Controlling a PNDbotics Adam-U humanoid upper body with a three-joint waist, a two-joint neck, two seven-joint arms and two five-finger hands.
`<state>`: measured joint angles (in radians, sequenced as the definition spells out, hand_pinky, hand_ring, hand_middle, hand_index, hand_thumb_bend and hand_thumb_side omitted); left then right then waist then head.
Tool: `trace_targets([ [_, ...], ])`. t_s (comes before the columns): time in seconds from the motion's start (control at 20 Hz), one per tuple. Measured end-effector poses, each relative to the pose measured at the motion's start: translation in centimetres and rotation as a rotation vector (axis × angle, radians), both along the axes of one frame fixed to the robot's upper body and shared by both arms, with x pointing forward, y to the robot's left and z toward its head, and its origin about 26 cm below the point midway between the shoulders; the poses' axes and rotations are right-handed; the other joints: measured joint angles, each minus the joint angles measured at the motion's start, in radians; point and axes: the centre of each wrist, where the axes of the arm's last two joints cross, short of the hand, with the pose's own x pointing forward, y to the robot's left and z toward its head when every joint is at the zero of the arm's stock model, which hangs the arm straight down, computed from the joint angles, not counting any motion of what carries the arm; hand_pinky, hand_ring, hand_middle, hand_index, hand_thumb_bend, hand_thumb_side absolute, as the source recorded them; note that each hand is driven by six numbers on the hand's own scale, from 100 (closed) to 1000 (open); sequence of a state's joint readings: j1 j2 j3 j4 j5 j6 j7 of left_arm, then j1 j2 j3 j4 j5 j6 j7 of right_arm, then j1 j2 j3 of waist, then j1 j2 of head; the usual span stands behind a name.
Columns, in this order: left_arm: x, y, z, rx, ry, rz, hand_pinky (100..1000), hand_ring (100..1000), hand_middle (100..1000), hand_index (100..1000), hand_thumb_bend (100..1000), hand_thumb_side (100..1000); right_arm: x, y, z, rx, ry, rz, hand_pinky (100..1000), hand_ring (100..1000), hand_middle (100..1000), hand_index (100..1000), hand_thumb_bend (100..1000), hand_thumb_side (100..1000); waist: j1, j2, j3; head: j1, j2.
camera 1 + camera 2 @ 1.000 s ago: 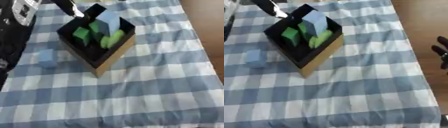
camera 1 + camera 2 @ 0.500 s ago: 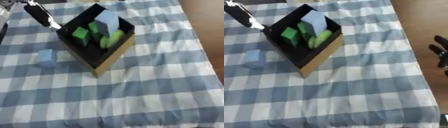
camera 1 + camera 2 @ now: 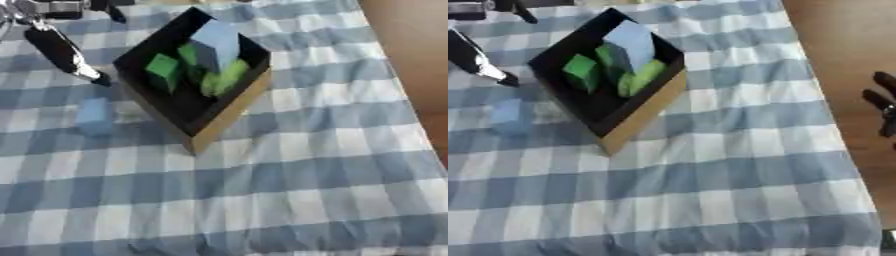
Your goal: Pick up objects on the table and place them in the box.
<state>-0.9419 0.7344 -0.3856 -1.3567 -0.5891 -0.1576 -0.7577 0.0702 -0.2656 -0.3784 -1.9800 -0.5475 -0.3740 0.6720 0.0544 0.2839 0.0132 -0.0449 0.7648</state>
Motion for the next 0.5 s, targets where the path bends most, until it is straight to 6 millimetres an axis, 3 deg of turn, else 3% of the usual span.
trace_targets([
  [0.5,-1.3,2.3,-2.1,-0.005,0.094,0.063,956,936,818,905,684,423,0.0,-0.1,0.1,-0.002,-0.001,-0.002,963,1000,447,969,100,546,0.000,0.000,-0.001,0.000,0.000],
])
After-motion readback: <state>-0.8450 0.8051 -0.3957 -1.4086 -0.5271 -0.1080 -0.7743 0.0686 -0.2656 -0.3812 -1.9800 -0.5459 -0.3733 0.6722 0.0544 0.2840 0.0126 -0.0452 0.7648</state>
